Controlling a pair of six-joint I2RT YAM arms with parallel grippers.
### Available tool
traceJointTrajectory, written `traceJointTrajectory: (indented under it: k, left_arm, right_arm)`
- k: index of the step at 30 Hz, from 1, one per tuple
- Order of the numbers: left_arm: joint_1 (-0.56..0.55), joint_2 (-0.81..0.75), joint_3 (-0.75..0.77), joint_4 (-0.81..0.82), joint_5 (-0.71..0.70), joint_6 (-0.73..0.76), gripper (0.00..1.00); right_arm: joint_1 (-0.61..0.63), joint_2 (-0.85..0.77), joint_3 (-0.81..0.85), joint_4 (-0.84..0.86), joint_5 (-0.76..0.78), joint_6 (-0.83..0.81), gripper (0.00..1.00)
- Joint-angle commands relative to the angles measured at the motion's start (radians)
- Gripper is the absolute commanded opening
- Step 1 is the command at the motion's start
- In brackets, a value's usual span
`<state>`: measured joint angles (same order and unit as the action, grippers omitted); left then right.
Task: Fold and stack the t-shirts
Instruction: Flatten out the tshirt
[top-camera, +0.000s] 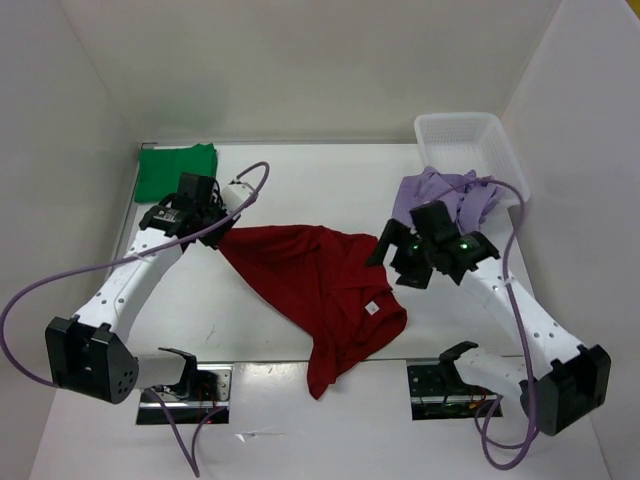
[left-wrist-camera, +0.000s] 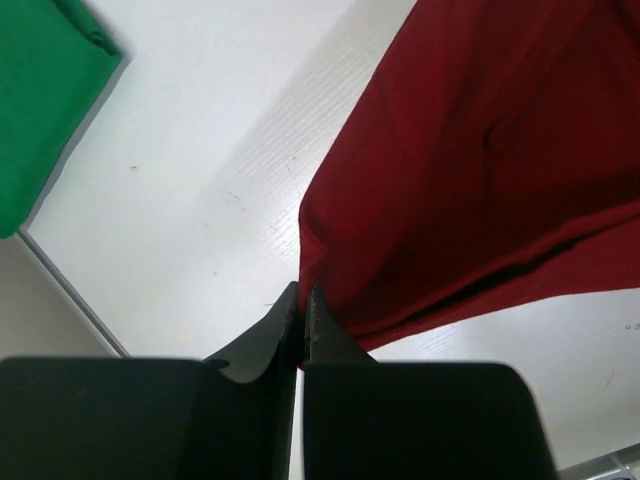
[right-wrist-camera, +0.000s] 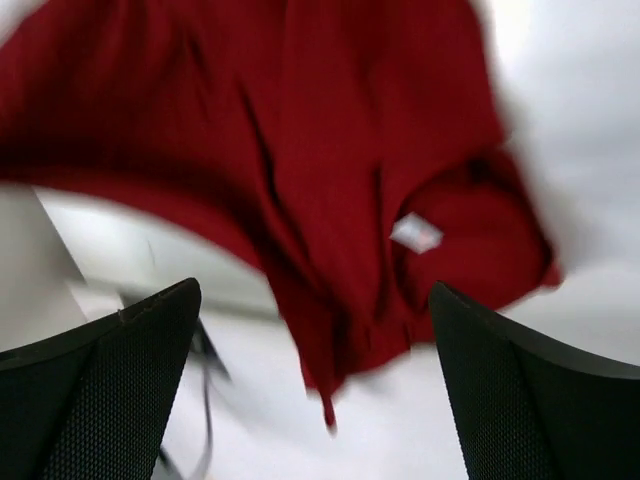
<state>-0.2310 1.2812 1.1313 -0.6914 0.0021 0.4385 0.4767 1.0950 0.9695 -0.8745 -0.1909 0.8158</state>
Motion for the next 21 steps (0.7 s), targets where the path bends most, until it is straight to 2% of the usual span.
traceJointTrajectory:
  k: [1,3,5,12,21]
  left_arm:
    - [0.039,-0.042,0.004,0.033,0.009,-0.014,0.0]
    - [0.059,-0.051,-0.005,0.033,0.009,-0.014,0.0]
    - [0.059,-0.051,-0.015,0.033,0.027,-0.023,0.0]
    - [0.059,-0.062,-0.045,0.052,0.068,-0.053,0.0]
    - [0.05,-0.062,-0.074,0.061,0.099,-0.063,0.0]
  right_arm:
    - [-0.108,-0.038,-0.069,0.141,0.142,0.037,0.99]
    - [-0.108,0.057,-0.078,0.198,0.177,0.037,0.99]
    - [-0.108,0.188,-0.078,0.245,0.136,0.026,0.99]
    - [-0.144,0.37,-0.1,0.431,0.082,0.036,0.99]
    - [-0.144,0.65,0.096,0.466,0.166,-0.104,0.99]
